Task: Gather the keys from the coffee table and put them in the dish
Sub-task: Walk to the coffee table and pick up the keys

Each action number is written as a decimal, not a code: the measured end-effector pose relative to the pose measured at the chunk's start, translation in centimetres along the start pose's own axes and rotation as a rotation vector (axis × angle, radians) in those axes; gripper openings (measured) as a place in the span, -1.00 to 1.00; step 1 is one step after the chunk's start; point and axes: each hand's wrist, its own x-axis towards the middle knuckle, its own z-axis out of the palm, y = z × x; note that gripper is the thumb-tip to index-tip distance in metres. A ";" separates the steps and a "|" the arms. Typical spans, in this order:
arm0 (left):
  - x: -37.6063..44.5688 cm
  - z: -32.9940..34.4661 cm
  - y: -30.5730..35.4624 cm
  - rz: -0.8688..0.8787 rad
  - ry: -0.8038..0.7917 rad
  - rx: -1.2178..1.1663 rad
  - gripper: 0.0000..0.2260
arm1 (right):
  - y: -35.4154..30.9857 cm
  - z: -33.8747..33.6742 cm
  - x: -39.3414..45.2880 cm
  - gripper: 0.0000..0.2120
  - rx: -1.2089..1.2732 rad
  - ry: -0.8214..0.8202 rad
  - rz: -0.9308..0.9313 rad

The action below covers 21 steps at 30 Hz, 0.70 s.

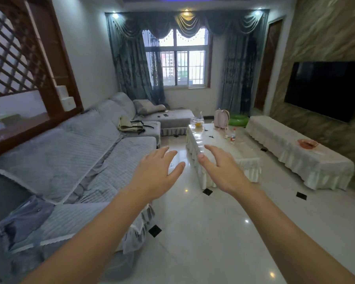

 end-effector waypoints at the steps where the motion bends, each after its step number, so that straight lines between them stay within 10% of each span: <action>1: 0.8 0.6 0.4 0.007 0.024 -0.004 -0.48 | 0.8 -0.1 0.8 -0.39 -0.003 0.004 -0.006; 21: 14.8 10.9 -11.6 -0.019 0.077 -0.049 -0.58 | 6.2 9.8 18.6 -0.52 -0.114 -0.005 -0.127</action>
